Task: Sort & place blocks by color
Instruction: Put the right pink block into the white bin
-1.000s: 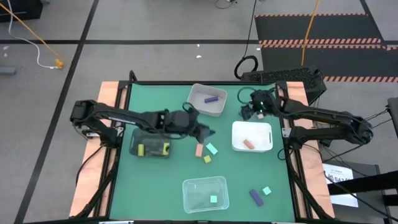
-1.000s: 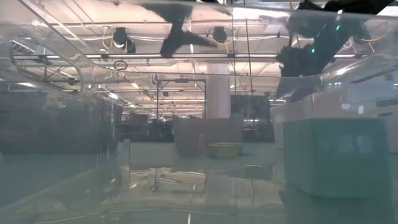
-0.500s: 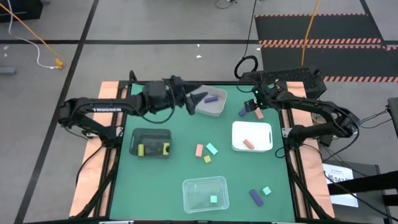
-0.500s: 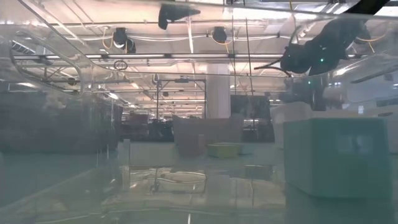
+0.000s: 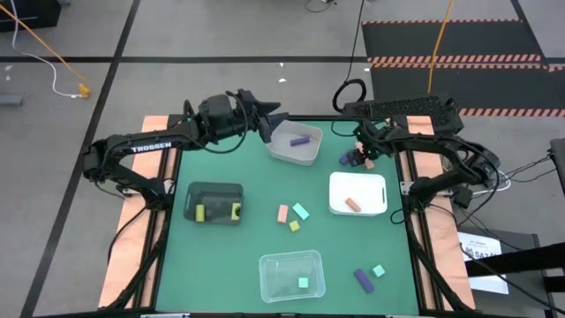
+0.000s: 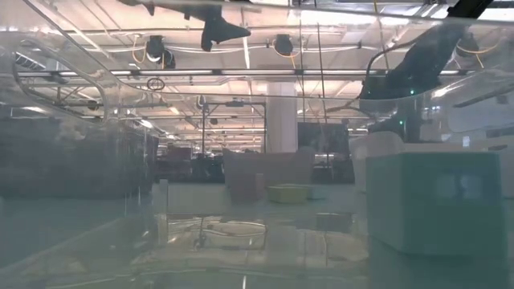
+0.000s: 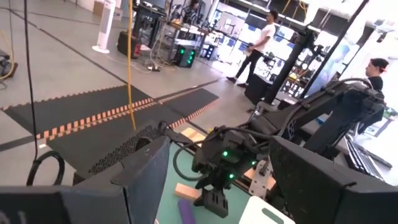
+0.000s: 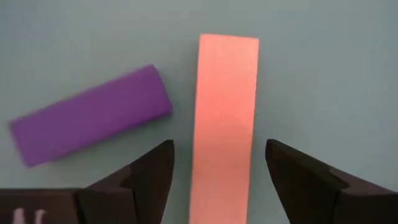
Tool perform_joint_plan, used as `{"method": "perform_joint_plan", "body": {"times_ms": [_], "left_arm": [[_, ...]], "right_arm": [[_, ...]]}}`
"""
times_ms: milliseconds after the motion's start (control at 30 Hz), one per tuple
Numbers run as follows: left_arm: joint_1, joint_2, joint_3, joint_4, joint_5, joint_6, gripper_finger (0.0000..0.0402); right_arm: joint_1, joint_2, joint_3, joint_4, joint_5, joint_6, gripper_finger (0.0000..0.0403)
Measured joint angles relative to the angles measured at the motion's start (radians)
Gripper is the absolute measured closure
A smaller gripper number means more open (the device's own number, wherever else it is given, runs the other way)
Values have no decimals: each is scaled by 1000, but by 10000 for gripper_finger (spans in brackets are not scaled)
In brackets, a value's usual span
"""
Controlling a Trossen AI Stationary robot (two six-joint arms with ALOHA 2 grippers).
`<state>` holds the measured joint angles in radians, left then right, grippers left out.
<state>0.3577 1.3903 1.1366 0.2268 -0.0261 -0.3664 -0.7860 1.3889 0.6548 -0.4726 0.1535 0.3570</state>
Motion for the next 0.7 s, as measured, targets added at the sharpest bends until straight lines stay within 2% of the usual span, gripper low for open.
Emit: {"method": "perform_joint_plan", "body": {"times_ms": [133,300,500,700], "left_arm": [[10,0,0,3,2,-3,128],[13,0,0,7,2,-5,128],[13,0,0,9,2,-33,128],[13,0,0,19,-1,-69,128]], "right_arm": [[0,35,5,-6,-1,-6,204],[1,46,4,-14,-1,-7,289],[1,-18,-2,-23,-4,-32,292],[1,-170,-3,-8,-4,20,292]]}}
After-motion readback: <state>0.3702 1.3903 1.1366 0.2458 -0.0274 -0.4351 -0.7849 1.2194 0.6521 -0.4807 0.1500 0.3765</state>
